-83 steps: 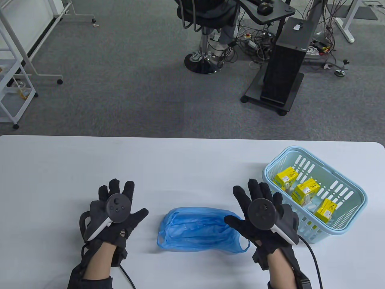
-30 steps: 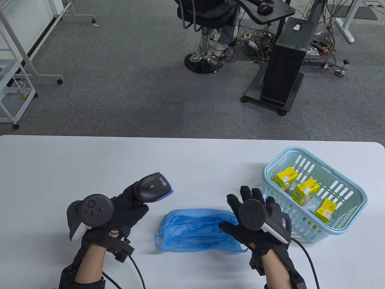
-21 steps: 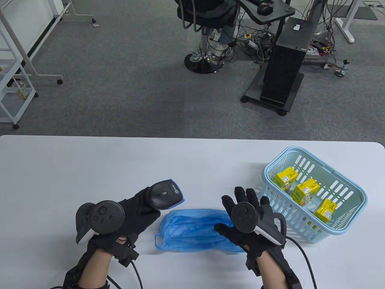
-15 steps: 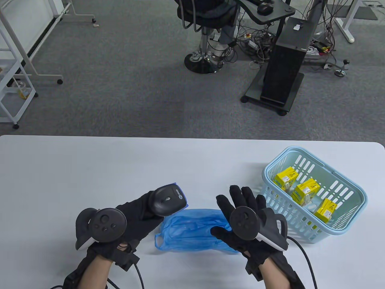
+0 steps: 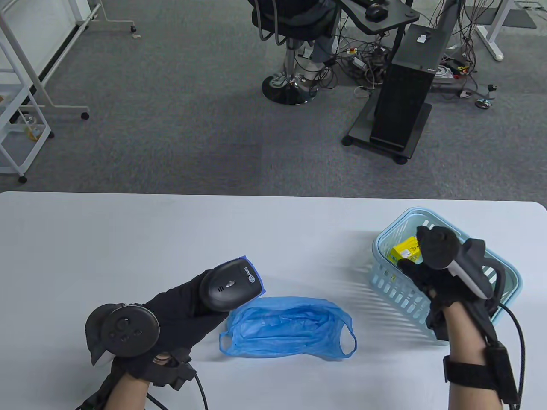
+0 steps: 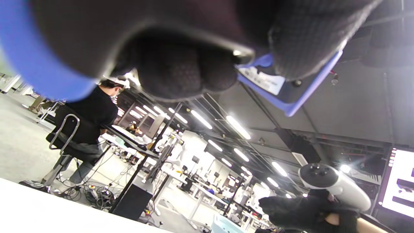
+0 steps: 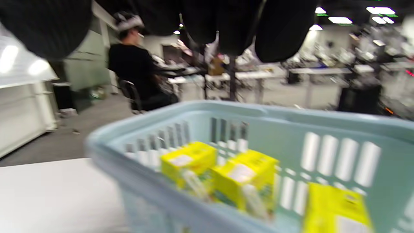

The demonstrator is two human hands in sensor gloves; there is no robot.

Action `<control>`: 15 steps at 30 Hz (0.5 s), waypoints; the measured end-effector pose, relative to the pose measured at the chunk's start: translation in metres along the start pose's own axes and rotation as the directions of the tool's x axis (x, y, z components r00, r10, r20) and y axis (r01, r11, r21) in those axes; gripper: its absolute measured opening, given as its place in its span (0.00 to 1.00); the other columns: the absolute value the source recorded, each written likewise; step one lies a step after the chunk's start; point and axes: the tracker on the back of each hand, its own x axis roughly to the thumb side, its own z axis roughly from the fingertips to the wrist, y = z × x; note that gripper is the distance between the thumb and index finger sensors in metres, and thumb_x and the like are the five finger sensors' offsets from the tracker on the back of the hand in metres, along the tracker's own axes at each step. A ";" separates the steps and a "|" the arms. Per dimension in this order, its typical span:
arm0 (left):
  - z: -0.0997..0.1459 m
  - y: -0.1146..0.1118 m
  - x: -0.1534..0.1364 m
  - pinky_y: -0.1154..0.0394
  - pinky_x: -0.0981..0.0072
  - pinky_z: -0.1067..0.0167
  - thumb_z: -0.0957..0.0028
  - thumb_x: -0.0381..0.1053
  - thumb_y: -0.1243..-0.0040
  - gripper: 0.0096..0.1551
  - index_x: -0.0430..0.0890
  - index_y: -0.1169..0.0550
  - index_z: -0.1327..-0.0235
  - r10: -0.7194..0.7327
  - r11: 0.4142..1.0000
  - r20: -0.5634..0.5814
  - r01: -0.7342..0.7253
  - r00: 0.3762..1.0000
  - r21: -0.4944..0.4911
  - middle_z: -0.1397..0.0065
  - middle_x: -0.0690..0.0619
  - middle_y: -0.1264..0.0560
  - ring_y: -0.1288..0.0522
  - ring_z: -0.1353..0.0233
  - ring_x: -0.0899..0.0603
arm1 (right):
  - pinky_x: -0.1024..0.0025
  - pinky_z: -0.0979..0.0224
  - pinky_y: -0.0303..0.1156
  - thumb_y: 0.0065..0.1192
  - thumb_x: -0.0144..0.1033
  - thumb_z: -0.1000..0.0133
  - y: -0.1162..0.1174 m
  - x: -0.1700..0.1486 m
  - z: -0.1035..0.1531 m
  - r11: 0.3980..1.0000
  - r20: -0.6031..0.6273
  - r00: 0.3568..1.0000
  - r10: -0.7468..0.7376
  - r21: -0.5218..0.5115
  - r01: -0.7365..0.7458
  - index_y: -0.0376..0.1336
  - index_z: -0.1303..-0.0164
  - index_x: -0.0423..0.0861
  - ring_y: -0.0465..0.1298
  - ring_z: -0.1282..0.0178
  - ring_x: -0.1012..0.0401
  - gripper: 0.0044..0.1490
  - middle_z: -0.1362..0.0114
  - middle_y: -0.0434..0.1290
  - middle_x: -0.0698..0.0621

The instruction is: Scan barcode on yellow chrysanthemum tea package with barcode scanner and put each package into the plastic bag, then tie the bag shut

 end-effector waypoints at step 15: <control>-0.004 -0.005 0.001 0.18 0.52 0.53 0.47 0.68 0.34 0.37 0.49 0.25 0.29 -0.037 0.998 -0.017 0.036 0.999 -0.056 0.45 0.52 0.15 0.13 0.52 0.47 | 0.59 0.34 0.79 0.68 0.39 0.57 0.067 -0.063 -0.067 0.894 -0.266 0.935 0.233 0.437 -0.098 0.54 0.23 0.44 0.62 0.21 0.46 0.50 0.20 0.55 0.40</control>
